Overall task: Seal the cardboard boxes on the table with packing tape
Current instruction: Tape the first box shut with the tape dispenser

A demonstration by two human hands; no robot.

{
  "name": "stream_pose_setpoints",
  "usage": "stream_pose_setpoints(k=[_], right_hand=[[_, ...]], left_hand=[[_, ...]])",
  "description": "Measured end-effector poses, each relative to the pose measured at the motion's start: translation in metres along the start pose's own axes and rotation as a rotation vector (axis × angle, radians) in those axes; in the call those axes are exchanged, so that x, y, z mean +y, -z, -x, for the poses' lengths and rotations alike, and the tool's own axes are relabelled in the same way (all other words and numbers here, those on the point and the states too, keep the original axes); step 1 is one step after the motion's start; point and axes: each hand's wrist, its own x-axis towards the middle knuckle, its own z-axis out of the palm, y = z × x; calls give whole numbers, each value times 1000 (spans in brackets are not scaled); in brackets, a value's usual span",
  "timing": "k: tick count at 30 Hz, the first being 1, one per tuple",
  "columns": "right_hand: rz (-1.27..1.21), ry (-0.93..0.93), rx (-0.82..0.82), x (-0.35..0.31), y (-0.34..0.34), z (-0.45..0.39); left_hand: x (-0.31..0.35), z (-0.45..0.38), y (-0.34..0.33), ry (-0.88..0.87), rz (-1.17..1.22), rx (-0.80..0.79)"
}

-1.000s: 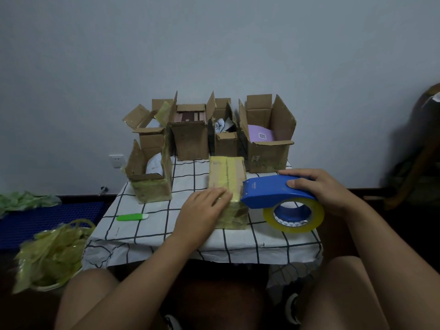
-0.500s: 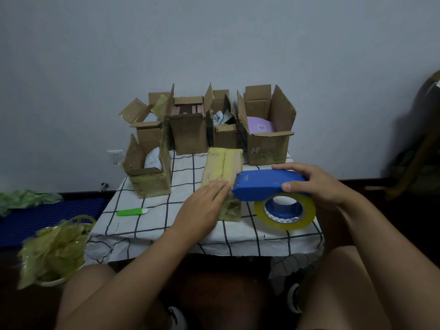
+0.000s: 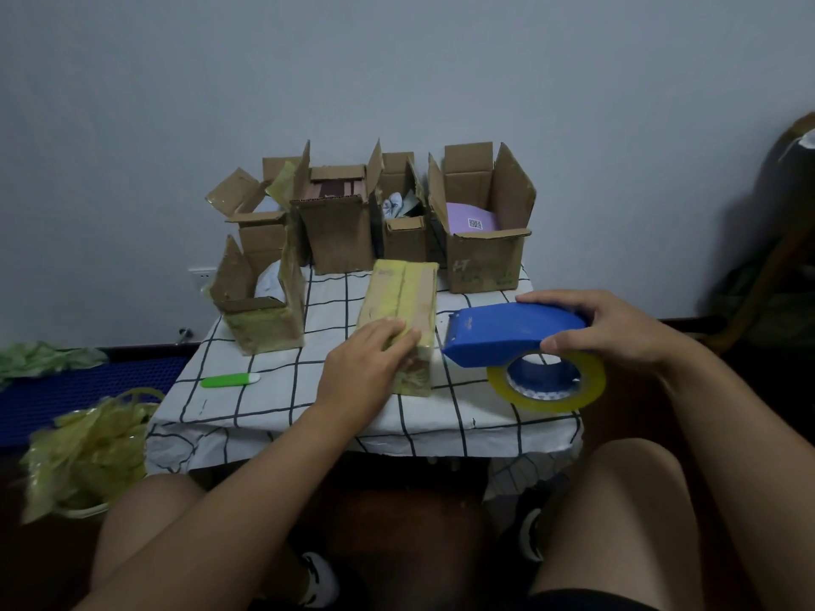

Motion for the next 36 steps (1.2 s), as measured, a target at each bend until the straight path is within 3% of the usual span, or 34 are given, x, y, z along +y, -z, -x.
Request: stream_pose_setpoints(k=[8,21,26,31,36], right_hand=[[313,-6,-97,-29,-1,-23],[543,-88,-183,-83,4,-56],[1015,-195,-277,-75,-17,-56],[601,-119,189,-43,-6,-37],[119,-175,549,-18,-50,-49]], left_hand=[[3,0,9,-9,-32,-61],[11,-5,14,17,-63,-93],[12,-5,16,32,-29,-82],[13,-2,17,75,70,-108],[19,-12,19,264,303,-113]])
